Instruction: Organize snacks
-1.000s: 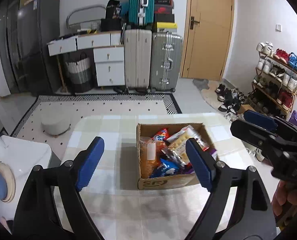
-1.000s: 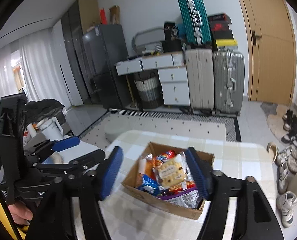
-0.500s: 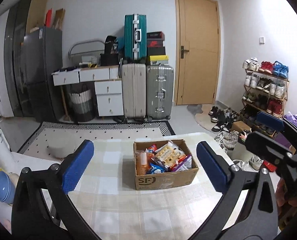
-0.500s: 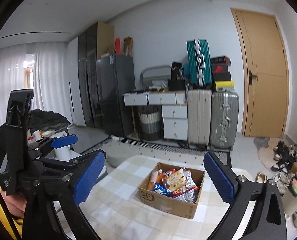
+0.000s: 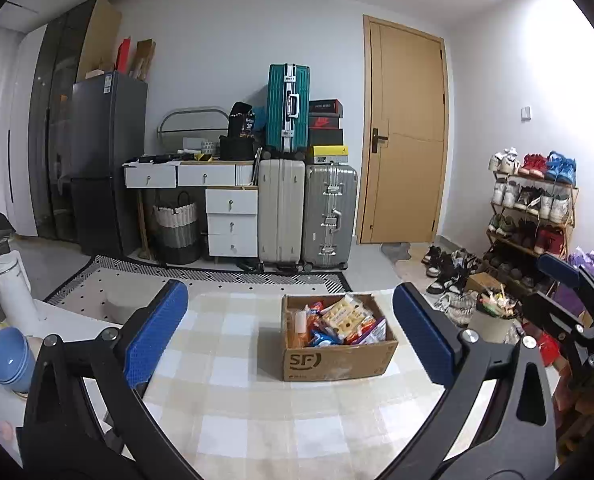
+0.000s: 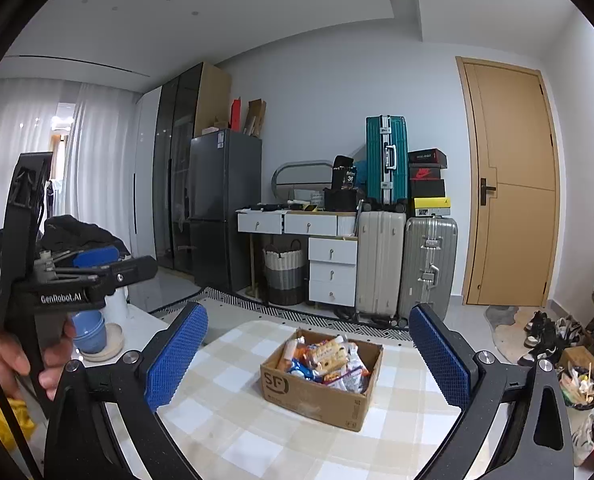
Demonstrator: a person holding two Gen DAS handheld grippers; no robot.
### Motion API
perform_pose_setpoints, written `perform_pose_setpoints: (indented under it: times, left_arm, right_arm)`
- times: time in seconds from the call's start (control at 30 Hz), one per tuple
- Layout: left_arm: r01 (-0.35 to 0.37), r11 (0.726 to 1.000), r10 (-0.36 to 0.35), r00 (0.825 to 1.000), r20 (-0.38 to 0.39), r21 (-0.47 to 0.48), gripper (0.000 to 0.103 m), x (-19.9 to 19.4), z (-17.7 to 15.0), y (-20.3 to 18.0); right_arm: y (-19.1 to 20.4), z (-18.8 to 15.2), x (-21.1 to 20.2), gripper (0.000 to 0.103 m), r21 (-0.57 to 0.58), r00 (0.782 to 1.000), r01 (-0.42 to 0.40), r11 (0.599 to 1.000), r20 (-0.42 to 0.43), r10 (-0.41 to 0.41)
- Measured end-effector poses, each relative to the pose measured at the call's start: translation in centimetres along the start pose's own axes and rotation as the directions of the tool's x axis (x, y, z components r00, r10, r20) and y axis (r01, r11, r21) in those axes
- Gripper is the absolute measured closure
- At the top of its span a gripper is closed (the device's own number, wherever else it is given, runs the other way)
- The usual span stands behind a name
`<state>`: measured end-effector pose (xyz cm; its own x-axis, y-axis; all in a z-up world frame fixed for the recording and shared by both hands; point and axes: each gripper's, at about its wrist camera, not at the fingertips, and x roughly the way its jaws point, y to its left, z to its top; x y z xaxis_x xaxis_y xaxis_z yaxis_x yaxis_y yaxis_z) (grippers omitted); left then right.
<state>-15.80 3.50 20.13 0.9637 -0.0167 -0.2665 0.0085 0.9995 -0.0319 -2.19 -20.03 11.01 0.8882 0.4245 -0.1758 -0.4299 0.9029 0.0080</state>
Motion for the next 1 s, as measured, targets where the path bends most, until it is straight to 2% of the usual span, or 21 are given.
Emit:
perform_pose_setpoints:
  times: [0.2,0.3,0.47,0.6,0.73,0.8,0.9,1.0]
  left_arm:
    - [-0.018,1.0,0.018,1.0,-0.005,0.004,0.001,0.9,-1.5,1.4]
    - [-0.04,0.999,0.04,0.999,-0.028,0.001,0.001,3.3,-3.0,1.8]
    - [-0.054,0.998,0.052,0.995,-0.08,-0.02,0.001,9.0,-7.0,2.4]
    - [-0.047,0.999,0.046,0.998,-0.043,-0.016,0.001,12.4,-11.1,2.2]
    - [-0.03,0.999,0.031,0.998,-0.05,0.026,0.0,15.9,-14.3,1.1]
    - [-0.05,0.998,0.052,0.996,-0.073,0.034,0.0,18.0,-16.3,0.8]
    - [-0.035,0.999,0.034,0.993,-0.117,-0.002,0.001,20.6,-19.1,1.1]
    - [-0.05,0.998,0.046,0.99,-0.134,-0.026,0.001,22.4,-21.1,1.2]
  right_arm:
    - [-0.4,-1.4,0.5,0.001,-0.015,1.0,0.0,1.0,0.004,0.0]
    - [-0.7,-2.2,1.5,0.001,-0.005,1.0,-0.01,1.0,0.0,0.01]
    - [-1.4,-6.0,4.0,0.001,-0.004,1.0,-0.004,1.0,-0.021,0.004]
    - [-2.2,-9.9,6.4,0.001,0.006,0.999,0.031,1.0,-0.032,-0.031]
    - [-2.9,-13.5,8.4,0.001,0.027,0.997,0.071,0.997,-0.032,-0.07]
    - [-3.1,-14.9,8.9,0.001,0.035,0.995,0.096,0.995,-0.02,-0.096]
    - [-3.4,-16.8,9.3,0.001,0.048,0.99,0.142,0.989,0.003,-0.142]
    - [-3.8,-18.4,10.0,0.001,0.056,0.987,0.158,0.986,-0.003,-0.158]
